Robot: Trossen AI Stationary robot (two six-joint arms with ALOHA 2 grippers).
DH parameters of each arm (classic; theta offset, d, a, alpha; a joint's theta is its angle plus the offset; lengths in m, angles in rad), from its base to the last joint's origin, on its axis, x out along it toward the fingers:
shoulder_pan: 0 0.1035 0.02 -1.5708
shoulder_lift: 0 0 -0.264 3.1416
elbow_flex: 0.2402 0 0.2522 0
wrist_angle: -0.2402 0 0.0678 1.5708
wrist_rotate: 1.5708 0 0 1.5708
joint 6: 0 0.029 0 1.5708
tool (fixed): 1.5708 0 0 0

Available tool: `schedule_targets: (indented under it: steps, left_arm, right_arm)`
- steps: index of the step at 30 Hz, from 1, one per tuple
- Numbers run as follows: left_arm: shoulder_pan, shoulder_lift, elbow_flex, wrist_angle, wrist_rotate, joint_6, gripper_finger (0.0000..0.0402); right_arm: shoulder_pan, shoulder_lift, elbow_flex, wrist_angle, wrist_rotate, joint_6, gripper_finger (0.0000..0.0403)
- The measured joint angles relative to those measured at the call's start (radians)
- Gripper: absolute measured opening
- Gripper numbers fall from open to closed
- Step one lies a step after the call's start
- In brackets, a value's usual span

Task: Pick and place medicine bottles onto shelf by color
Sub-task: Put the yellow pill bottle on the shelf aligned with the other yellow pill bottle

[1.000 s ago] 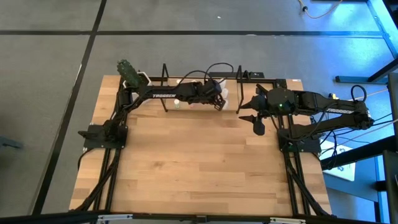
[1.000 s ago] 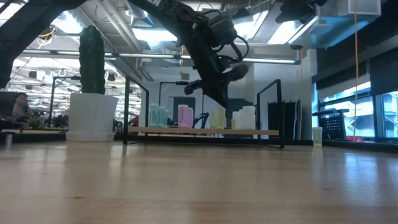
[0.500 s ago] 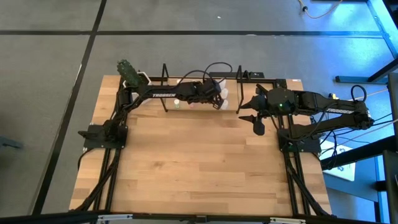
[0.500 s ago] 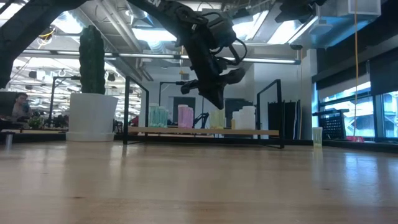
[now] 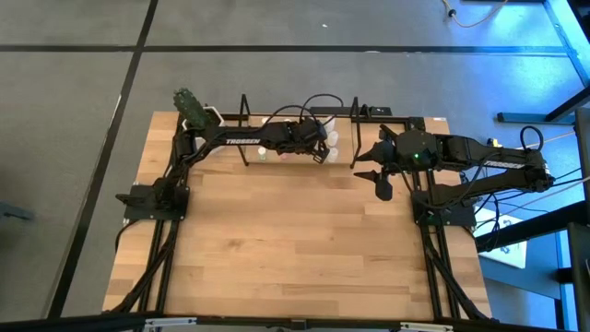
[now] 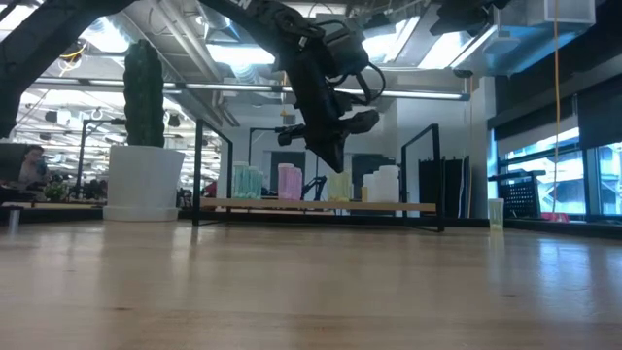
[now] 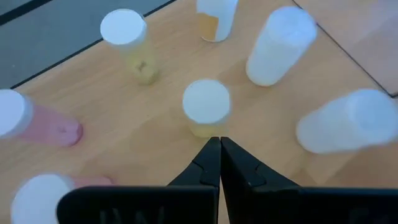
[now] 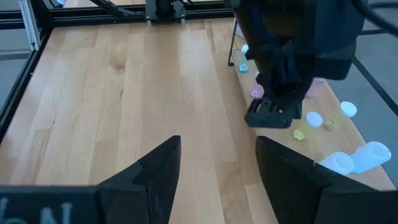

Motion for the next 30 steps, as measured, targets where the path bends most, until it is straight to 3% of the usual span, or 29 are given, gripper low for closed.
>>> schedule_targets:
  steps: [12,20,25,30]
  left_arm:
    - [-0.052,-0.219,0.002,-0.046,-0.025,0.143,0.0]
    - [-0.123,-0.308,0.001,-0.203,-0.068,0.178,0.0]
    - [-0.186,-0.333,0.001,-0.237,-0.121,0.148,0.0]
    - [-0.234,-0.348,0.001,-0.235,-0.165,0.146,0.0]
  right_arm:
    - [0.0,0.0,0.0,0.003,0.0,0.0,0.0209]
    - [0.0,0.0,0.0,0.023,0.0,0.008,0.0209]
    - [-0.001,0.0,0.0,0.04,0.005,0.175,0.0209]
    - [-0.026,-0.006,0.012,0.0,0.103,0.326,0.0209]
